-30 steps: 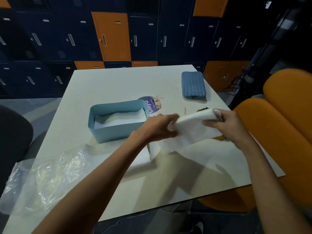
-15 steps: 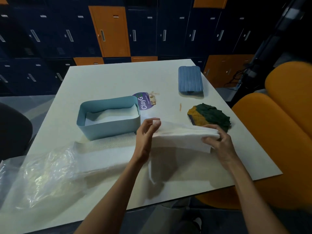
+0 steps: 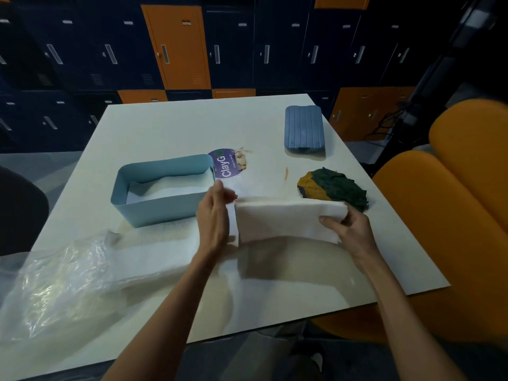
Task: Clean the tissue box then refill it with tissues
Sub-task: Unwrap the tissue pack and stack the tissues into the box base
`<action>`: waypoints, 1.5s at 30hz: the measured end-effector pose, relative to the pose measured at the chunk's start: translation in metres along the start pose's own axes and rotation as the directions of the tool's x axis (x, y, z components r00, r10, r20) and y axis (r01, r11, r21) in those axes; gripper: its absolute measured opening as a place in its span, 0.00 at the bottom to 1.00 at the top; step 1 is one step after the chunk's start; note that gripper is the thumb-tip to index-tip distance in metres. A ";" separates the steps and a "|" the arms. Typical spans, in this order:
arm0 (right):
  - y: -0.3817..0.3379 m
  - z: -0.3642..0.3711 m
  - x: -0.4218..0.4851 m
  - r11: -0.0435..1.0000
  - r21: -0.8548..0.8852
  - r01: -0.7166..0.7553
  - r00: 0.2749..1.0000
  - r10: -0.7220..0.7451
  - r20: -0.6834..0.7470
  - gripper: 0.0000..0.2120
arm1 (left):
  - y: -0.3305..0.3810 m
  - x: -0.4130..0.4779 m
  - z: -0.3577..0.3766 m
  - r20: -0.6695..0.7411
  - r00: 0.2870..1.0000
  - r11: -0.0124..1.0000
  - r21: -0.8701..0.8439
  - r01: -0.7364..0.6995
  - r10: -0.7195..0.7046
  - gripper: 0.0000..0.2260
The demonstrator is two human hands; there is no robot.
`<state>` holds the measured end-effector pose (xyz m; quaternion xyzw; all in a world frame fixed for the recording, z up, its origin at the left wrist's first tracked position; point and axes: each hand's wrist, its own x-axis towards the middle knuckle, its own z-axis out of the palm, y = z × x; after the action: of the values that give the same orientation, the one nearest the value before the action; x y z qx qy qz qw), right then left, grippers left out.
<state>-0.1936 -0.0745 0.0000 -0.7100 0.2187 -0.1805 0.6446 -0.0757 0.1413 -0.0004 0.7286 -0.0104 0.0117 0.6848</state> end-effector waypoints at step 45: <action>-0.106 0.246 0.071 0.639 -0.758 0.128 0.980 0.036 0.196 0.05 | 0.064 0.111 -0.178 -0.045 0.980 0.585 0.796 0.153 -0.195 0.11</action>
<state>0.0066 0.1003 0.0786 -0.9354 0.1928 -0.0173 0.2960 0.0326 0.3150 0.0783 0.9543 0.0510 -0.0692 0.2863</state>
